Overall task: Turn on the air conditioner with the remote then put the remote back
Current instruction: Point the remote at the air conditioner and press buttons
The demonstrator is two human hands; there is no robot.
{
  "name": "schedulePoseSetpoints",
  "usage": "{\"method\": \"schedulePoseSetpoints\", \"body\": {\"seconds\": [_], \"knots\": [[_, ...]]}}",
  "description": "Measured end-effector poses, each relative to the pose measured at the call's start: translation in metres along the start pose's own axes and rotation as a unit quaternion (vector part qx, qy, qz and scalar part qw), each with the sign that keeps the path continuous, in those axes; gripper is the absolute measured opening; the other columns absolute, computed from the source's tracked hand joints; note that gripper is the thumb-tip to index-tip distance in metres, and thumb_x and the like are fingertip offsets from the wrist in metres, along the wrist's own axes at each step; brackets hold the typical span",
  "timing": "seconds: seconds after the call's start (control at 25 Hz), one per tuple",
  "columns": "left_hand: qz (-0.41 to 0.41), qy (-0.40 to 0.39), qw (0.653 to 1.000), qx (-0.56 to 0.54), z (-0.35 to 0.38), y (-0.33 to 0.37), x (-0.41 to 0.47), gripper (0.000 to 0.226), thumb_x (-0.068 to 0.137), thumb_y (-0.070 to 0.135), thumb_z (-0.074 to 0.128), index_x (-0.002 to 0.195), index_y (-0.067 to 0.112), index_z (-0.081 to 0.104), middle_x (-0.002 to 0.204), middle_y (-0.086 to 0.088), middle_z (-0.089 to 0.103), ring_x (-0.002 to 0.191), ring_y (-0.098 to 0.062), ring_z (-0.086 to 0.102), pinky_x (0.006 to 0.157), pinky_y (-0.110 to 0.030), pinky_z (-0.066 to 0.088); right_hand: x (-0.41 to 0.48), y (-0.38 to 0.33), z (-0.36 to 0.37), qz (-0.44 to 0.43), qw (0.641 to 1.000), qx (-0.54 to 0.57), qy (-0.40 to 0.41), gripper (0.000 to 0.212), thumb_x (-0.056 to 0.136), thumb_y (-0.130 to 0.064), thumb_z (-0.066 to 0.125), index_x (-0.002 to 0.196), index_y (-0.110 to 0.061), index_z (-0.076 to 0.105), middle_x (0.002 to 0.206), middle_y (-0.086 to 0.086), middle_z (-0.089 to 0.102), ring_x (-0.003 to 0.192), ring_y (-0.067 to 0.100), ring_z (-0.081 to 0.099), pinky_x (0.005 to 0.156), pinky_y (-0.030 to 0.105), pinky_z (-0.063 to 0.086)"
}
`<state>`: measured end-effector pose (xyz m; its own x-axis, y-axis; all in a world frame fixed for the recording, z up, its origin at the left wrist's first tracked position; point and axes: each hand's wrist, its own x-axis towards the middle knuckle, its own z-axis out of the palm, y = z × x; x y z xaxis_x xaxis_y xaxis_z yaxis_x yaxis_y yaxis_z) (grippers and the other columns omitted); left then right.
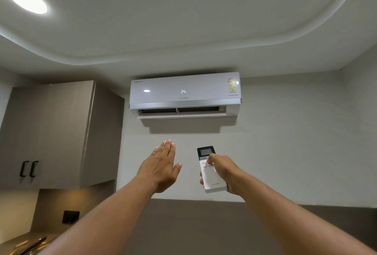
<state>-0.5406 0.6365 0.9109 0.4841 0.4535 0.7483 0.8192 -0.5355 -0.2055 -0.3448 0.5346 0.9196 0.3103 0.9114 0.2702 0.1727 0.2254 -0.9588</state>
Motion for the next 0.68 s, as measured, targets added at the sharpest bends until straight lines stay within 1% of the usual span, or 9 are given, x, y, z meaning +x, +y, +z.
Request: {"method": "schedulePoseSetpoints", "body": {"seconds": [0.16,0.28,0.52,0.68], "knots": [[0.001,-0.003,1.0,0.001,-0.0005,-0.0005,-0.0008,0.072,0.097,0.053,0.014,0.153,0.012,-0.006,0.162,-0.008,-0.009,0.148,-0.019,-0.008,0.115,-0.033,-0.004,0.001,0.0002,-0.0003,-0.001,1.0,0.005,0.002,0.024,0.085,-0.014,0.045,0.102,-0.002,0.057,0.078,0.02,0.073,0.059,0.036,0.074,0.06,0.035,0.058],[0.0,-0.004,1.0,0.002,-0.0012,-0.0013,-0.0016,0.072,0.097,0.053,0.014,0.153,0.012,-0.006,0.162,-0.008,-0.01,0.148,-0.02,-0.008,0.114,-0.032,-0.005,0.0011,0.0011,-0.0011,0.0,1.0,0.004,0.005,0.022,0.085,-0.014,0.045,0.099,-0.003,0.058,0.073,0.018,0.073,0.059,0.036,0.074,0.059,0.035,0.058],[0.0,-0.004,1.0,0.001,-0.0029,-0.0022,-0.0045,0.072,0.098,0.053,0.014,0.153,0.012,-0.006,0.162,-0.007,-0.01,0.148,-0.019,-0.008,0.114,-0.033,-0.004,-0.0004,0.0011,0.0002,-0.003,1.0,0.0,0.004,0.023,0.085,-0.014,0.045,0.1,-0.002,0.057,0.07,0.017,0.073,0.059,0.036,0.074,0.058,0.035,0.058],[0.0,-0.007,1.0,-0.002,-0.0048,-0.0028,-0.0067,0.071,0.098,0.052,0.014,0.152,0.011,-0.007,0.162,-0.008,-0.01,0.148,-0.02,-0.008,0.116,-0.033,-0.003,-0.0031,0.0012,0.0005,-0.001,1.0,-0.002,0.006,0.024,0.085,-0.014,0.045,0.101,-0.003,0.057,0.072,0.018,0.074,0.059,0.036,0.074,0.061,0.036,0.058]]}}
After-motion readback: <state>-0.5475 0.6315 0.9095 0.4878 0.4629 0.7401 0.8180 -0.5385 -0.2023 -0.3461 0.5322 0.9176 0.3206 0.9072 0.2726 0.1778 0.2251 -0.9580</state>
